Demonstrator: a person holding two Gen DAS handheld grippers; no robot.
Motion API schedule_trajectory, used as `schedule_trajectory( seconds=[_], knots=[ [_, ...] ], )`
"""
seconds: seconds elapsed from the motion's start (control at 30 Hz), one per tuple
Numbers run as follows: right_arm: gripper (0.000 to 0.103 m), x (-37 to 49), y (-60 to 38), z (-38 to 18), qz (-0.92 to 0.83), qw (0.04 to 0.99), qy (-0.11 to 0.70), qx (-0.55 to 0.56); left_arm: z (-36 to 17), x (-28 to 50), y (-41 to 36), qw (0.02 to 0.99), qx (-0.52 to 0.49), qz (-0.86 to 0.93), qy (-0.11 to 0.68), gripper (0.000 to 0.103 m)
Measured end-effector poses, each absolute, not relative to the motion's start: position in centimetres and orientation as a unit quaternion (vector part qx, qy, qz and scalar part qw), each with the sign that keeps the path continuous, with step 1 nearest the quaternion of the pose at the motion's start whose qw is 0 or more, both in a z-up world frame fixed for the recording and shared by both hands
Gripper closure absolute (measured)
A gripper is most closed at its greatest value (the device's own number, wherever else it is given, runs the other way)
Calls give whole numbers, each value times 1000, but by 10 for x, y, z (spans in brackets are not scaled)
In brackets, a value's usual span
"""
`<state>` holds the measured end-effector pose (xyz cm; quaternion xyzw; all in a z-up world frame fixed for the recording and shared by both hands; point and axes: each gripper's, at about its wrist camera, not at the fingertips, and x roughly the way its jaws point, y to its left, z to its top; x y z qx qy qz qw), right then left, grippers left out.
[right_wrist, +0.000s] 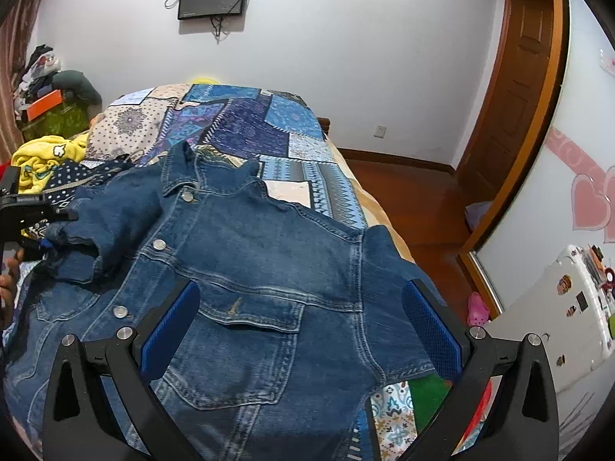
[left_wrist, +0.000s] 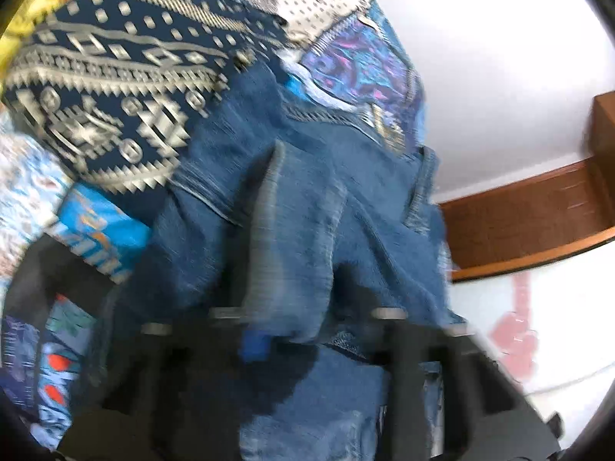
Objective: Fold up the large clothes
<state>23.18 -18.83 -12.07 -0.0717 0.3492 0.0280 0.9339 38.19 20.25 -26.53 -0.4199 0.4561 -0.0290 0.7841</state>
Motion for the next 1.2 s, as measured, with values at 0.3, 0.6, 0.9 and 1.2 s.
schedule_trajectory(
  seconds=[0.3,0.6,0.9,1.2],
  knots=[
    [0,229,-219,-121,12,935,353,-42,-178,381,169,869,-308,-28,386,90],
    [0,223,-258,-118,11,932,361,3,-86,416,34,925,-136,-102,340,92],
    [0,216,-299,-126,-5,924,382,31,-134,431,-95,896,-57,-178,404,93],
    [0,221,-329,-154,-24,907,417,50,-212,412,-173,822,14,-232,520,87]
  ],
)
